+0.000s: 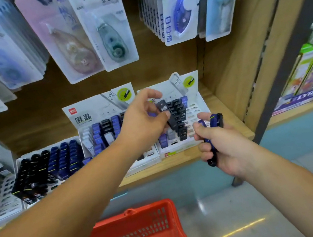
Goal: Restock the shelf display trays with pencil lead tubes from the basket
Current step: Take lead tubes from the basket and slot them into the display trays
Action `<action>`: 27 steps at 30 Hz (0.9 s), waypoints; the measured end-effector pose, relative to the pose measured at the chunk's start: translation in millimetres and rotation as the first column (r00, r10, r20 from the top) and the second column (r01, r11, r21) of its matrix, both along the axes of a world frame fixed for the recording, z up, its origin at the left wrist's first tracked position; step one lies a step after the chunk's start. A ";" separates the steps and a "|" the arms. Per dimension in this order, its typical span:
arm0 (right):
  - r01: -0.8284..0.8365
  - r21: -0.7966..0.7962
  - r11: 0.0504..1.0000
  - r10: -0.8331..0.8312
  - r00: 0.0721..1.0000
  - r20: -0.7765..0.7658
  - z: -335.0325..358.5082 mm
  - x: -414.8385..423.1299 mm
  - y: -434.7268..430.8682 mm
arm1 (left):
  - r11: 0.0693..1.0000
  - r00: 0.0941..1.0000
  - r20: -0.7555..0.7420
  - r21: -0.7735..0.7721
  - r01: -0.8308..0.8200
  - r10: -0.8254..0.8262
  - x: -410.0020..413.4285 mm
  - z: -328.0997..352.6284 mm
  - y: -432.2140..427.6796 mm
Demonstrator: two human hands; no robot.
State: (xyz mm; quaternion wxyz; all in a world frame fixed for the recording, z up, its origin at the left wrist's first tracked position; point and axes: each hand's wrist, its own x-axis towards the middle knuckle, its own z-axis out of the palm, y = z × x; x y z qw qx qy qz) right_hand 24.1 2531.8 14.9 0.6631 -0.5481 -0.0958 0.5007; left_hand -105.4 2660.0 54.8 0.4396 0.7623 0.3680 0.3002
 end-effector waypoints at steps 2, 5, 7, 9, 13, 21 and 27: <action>-0.041 0.028 0.999 0.042 0.999 -0.035 0.0 5.3 -2.2 | 0.995 0.999 -0.019 0.094 0.042 -0.040 23.6 -5.0 7.9; -0.110 0.049 0.993 0.116 0.983 -0.145 1.1 10.9 -5.2 | 0.979 0.993 -0.088 0.183 0.092 -0.077 48.3 -19.7 16.1; -0.103 0.058 0.993 0.113 0.972 -0.208 2.9 15.0 -7.4 | 0.967 0.985 -0.159 0.231 0.109 -0.073 55.9 -28.0 20.2; -0.095 0.088 0.992 0.115 0.962 -0.247 6.0 17.5 -9.5 | 0.956 0.973 -0.224 0.267 0.122 -0.062 59.2 -33.0 24.7; -0.068 0.143 0.987 0.109 0.947 -0.303 13.8 20.2 -12.8 | 0.943 0.959 -0.282 0.313 0.113 -0.021 62.6 -32.2 32.2; -0.066 0.115 0.991 0.098 0.949 -0.301 11.9 21.2 -14.5 | 0.898 0.896 -0.436 0.360 0.253 -0.078 68.6 -25.2 35.3; -0.149 0.144 0.978 0.175 0.966 -0.190 21.1 10.8 -10.8 | 0.886 0.873 -0.485 0.383 0.260 -0.047 62.9 -8.4 27.4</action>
